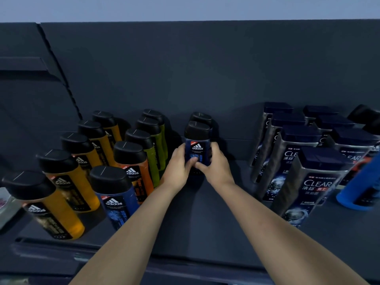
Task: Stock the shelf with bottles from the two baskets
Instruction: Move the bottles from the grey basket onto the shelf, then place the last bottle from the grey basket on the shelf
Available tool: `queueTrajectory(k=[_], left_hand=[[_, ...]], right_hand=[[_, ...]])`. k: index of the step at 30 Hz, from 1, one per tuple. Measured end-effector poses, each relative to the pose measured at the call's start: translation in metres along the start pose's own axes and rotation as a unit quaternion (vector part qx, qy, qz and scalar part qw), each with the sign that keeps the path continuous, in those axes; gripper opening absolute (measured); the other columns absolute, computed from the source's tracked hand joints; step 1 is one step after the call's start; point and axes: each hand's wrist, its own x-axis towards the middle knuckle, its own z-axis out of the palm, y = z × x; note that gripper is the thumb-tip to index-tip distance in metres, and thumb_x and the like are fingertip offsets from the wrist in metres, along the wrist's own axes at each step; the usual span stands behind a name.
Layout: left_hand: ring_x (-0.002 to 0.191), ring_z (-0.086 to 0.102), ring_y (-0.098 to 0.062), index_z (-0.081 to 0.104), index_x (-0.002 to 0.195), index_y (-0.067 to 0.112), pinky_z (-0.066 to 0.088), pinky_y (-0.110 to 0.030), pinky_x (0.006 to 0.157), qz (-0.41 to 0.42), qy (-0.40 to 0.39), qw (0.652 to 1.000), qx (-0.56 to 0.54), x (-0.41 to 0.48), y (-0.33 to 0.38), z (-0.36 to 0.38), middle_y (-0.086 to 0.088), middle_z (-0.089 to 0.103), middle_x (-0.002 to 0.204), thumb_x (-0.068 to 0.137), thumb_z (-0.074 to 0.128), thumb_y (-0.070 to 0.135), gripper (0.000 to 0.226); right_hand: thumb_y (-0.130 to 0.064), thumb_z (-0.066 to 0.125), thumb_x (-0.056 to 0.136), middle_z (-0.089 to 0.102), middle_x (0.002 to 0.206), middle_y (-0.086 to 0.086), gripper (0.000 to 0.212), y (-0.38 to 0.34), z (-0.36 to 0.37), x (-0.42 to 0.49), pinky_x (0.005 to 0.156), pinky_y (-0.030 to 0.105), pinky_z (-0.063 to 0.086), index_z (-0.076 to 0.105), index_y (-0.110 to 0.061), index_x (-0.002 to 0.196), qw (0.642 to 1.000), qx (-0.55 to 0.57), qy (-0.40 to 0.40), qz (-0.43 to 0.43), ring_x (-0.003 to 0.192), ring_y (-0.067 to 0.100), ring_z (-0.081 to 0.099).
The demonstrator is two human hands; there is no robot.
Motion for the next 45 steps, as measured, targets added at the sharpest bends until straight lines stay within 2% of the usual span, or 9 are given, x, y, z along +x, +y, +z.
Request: queueTrajectory(k=[4,6,10,15,24,27,34,37,45], left_hand=[[0.114,0.050,-0.008,0.045,0.137,0.019,0.037,-0.020,0.096,-0.018,-0.002,1.000,-0.007,-0.001,0.000,0.004,-0.003,0.054,0.126,0.098,0.056,0.025,0.042],[0.121,0.050,-0.010,0.040,0.141,0.021,0.041,-0.031,0.104,-0.033,-0.013,0.999,-0.020,-0.006,-0.002,0.006,-0.003,0.052,0.133,0.096,0.057,0.033,0.050],[0.141,0.032,-0.020,0.005,0.155,0.019,0.032,-0.039,0.114,-0.110,-0.066,0.992,0.016,-0.040,0.011,0.000,-0.007,0.024,0.157,0.093,0.055,0.049,0.085],[0.141,0.029,-0.023,0.001,0.155,0.015,0.034,-0.037,0.109,-0.043,-0.155,0.976,0.144,-0.099,0.041,-0.028,-0.007,0.017,0.159,0.095,0.052,0.051,0.087],[0.132,0.041,-0.025,0.000,0.156,0.017,0.047,-0.039,0.095,0.119,-0.223,0.891,0.377,-0.254,0.044,-0.151,-0.004,0.028,0.153,0.096,0.046,0.054,0.084],[0.132,0.043,-0.025,0.003,0.156,0.019,0.050,-0.041,0.092,0.057,-0.207,0.890,0.403,-0.301,0.022,-0.209,-0.002,0.029,0.154,0.094,0.049,0.054,0.085],[0.122,0.051,-0.026,0.017,0.150,0.015,0.050,-0.041,0.082,-0.160,-0.128,0.873,0.442,-0.397,-0.043,-0.327,-0.002,0.042,0.143,0.087,0.062,0.046,0.083],[0.119,0.054,-0.027,0.022,0.145,0.014,0.047,-0.038,0.073,-0.272,-0.091,0.863,0.415,-0.427,-0.072,-0.367,-0.003,0.043,0.141,0.087,0.062,0.035,0.074],[0.114,0.054,-0.031,0.035,0.133,0.006,0.045,-0.039,0.085,-0.494,0.029,0.806,0.326,-0.493,-0.145,-0.425,-0.012,0.048,0.128,0.086,0.065,0.035,0.063]], right_hand=[[-0.023,0.077,0.079,0.059,0.113,0.000,0.051,0.005,-0.002,0.001,0.078,0.030,0.048,0.044,-0.024,0.118,1.000,-0.010,-0.004,0.002,0.097,0.015,0.058],[-0.028,0.076,0.080,0.056,0.120,0.002,0.064,0.007,-0.005,-0.004,0.083,0.031,0.048,0.038,-0.023,0.131,0.999,-0.027,-0.014,0.012,0.104,0.017,0.057],[-0.037,0.070,0.084,0.044,0.140,0.009,0.080,0.008,-0.019,-0.023,0.098,0.035,0.041,0.023,-0.020,0.147,0.993,-0.098,-0.042,0.045,0.127,0.023,0.046],[-0.040,0.064,0.088,0.036,0.147,0.010,0.074,-0.012,-0.038,-0.076,0.099,0.037,0.044,0.024,-0.020,0.147,0.984,-0.157,-0.040,0.071,0.129,0.025,0.044],[-0.028,0.061,0.087,0.049,0.133,0.008,0.054,-0.096,-0.031,-0.208,0.093,0.037,0.045,0.043,-0.016,0.137,0.974,-0.224,-0.033,-0.004,0.114,0.024,0.053],[-0.024,0.061,0.089,0.051,0.127,0.005,0.046,-0.140,0.015,-0.243,0.090,0.035,0.044,0.047,-0.014,0.132,0.979,-0.182,-0.038,-0.087,0.112,0.021,0.052],[-0.023,0.060,0.085,0.059,0.101,-0.003,0.023,-0.219,0.151,-0.292,0.078,0.029,0.047,0.059,-0.017,0.108,0.946,-0.165,-0.193,-0.200,0.083,0.016,0.058],[-0.027,0.061,0.085,0.060,0.097,-0.003,0.019,-0.239,0.209,-0.304,0.079,0.031,0.049,0.061,-0.017,0.101,0.920,-0.174,-0.266,-0.227,0.082,0.017,0.057],[-0.027,0.064,0.085,0.060,0.101,0.002,0.019,-0.268,0.360,-0.310,0.080,0.036,0.049,0.060,-0.013,0.096,0.829,-0.175,-0.458,-0.270,0.095,0.021,0.058]])
